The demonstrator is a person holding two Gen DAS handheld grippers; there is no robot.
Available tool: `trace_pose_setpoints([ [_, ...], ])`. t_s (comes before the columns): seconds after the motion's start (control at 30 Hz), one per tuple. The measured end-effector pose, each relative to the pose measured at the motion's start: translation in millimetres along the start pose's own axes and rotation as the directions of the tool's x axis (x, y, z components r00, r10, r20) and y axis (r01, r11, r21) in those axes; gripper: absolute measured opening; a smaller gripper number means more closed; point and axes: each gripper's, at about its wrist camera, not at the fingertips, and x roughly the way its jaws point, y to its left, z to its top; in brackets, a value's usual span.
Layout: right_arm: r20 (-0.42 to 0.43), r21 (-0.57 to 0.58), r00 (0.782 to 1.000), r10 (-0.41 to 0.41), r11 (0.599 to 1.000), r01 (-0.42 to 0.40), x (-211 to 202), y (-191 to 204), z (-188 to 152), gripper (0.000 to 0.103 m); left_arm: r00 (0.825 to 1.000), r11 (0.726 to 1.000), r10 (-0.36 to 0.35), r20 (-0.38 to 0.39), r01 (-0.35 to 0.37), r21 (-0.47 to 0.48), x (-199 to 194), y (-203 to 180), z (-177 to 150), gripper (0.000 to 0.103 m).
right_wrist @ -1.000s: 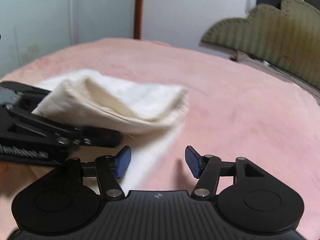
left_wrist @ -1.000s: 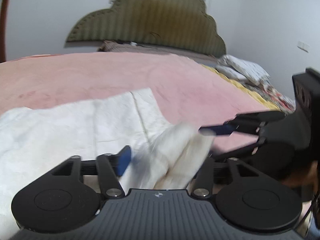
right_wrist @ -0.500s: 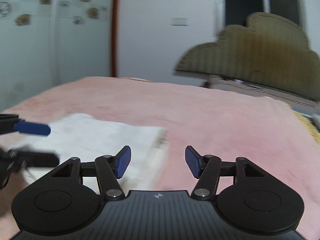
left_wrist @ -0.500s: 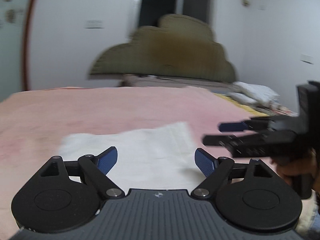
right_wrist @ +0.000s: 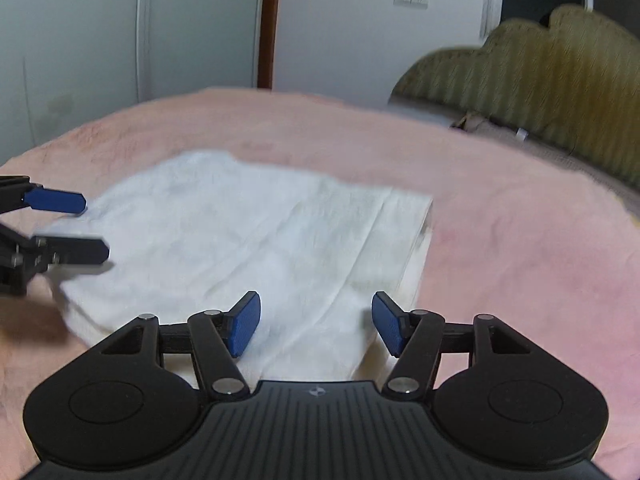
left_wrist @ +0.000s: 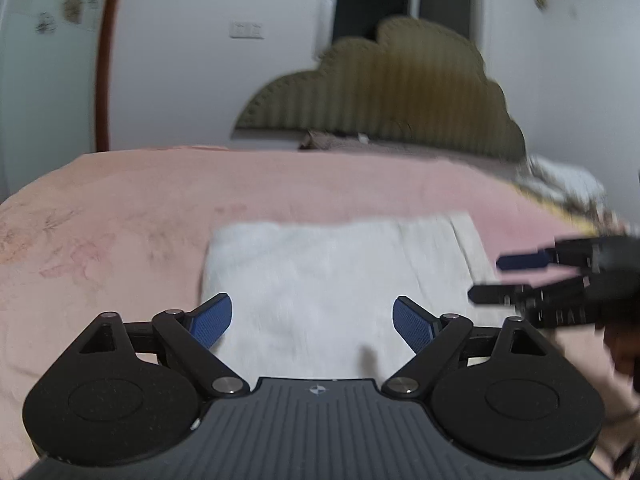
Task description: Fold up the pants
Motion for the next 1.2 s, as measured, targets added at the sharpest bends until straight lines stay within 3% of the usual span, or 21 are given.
trace_pose_setpoints([
  [0.03,0.015,0.01,1.0,0.012,1.0,-0.013,0.3,1.1,2.0,0.061,1.0,1.0,0.005,-0.016,-0.005,-0.008,5.3,0.3,2.9,0.096],
  [0.17,0.008,-0.008,0.999,0.045,0.999,-0.045,10.9,16.9,3.4,0.061,0.995,0.998,0.057,-0.085,-0.056,0.014,15.2,1.8,-7.4,0.093],
  [0.27,-0.039,-0.075,0.999,0.021,0.997,-0.024,21.1,31.4,-10.2,0.062,0.995,0.994,0.098,-0.026,-0.097,0.05,0.3,3.5,-11.0,0.094],
  [0.4,-0.035,0.0,0.999,-0.022,1.0,0.022,7.1,16.2,-18.4,0.066,0.987,0.985,0.161,0.026,-0.162,0.051,-29.0,27.2,-6.0,0.096],
  [0.53,-0.014,0.043,1.0,-0.011,0.999,0.011,-7.4,8.8,-24.6,0.071,1.0,0.995,0.026,0.008,-0.026,0.094,-59.7,50.6,-17.6,0.096],
  [0.67,-0.003,0.054,1.0,-0.013,0.998,0.013,-2.7,13.3,-30.9,0.078,1.0,0.958,-0.013,-0.019,0.018,0.285,-76.9,39.0,-42.7,0.096],
  [0.8,0.006,0.066,1.0,-0.028,0.997,0.027,-3.1,16.6,-30.5,0.08,0.997,0.899,0.069,-0.021,-0.053,0.434,-62.7,17.0,-59.1,0.096],
  [0.93,0.036,0.062,0.997,-0.071,0.996,0.069,-10.8,23.9,-25.6,0.08,0.989,0.897,0.147,-0.02,-0.125,0.423,-37.7,5.1,-58.0,0.096],
  [1.03,0.09,0.035,0.996,-0.028,0.999,0.025,-23.2,41.8,-14.0,0.08,0.967,0.895,0.253,-0.02,-0.226,0.384,-22.1,2.1,-52.8,0.097],
  [1.13,0.112,-0.096,0.991,0.076,0.993,-0.065,-29.4,76.1,-7.9,0.08,0.953,0.882,0.303,0.026,-0.291,0.37,-25.2,2.2,-48.0,0.097],
  [1.2,0.121,-0.26,0.989,0.085,0.964,-0.051,-30.0,108.9,-10.5,0.08,0.952,0.878,0.295,0.084,-0.305,0.368,-36.0,1.4,-45.4,0.097],
])
